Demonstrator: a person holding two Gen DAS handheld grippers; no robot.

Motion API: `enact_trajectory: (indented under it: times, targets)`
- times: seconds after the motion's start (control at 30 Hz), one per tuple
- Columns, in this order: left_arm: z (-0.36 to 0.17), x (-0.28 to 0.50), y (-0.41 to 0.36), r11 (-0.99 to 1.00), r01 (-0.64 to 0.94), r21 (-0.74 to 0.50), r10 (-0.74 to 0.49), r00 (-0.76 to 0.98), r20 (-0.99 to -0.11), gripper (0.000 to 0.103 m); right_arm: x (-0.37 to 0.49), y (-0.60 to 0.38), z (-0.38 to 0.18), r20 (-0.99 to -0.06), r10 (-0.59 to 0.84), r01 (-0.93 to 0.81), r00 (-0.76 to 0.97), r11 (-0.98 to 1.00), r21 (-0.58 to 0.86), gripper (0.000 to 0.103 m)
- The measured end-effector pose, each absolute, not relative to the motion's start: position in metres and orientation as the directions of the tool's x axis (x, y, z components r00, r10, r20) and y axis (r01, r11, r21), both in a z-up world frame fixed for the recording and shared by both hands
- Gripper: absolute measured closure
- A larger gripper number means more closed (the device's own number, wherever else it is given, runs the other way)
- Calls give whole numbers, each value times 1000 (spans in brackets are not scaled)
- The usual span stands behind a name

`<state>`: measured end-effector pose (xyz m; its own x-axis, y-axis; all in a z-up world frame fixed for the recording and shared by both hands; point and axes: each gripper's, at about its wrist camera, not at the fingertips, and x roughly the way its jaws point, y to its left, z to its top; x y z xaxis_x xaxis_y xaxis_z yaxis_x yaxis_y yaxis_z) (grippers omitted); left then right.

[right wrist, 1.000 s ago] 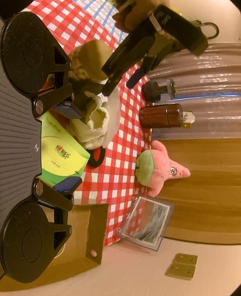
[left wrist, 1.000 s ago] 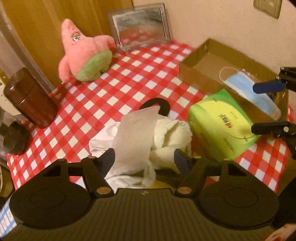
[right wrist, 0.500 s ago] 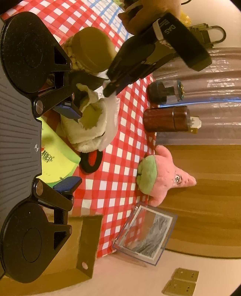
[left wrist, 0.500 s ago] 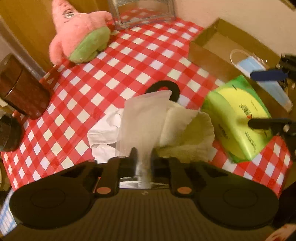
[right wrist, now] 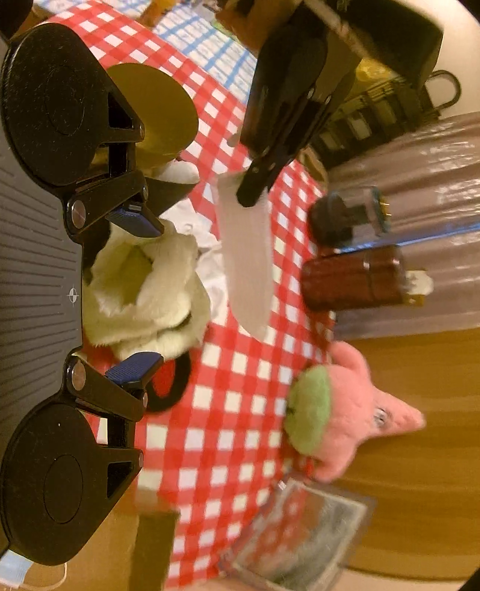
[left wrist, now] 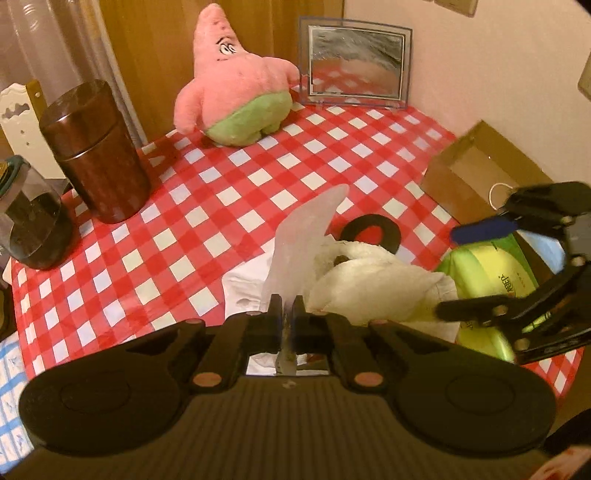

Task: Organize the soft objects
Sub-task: 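Grasp the translucent plastic sheet with the left gripper while the right gripper grasps the cream towel, then lift the plastic sheet and cream towel and carry both toward the cardboard tray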

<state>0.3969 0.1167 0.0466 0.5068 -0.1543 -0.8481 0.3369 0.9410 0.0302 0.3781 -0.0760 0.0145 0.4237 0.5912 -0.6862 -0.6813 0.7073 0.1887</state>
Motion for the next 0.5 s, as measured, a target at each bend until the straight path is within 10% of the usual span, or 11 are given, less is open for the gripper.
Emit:
enact_trajectory:
  times: [0.27,0.37,0.5]
  targets:
    - [46,394,130,948,318,-6,-179,518,-836,99,400,-53,-13,-745,563,-671,358,710,213,37]
    - [49,393,133,950,313,-10,-181,522,-833,99,399,-51,-16,-753,554,-672,354,711,207,78]
    - [57,390,133,953,303,-10,-179,534,-826,99,392,-55,-6,-733,552,-664,397,724,185,96]
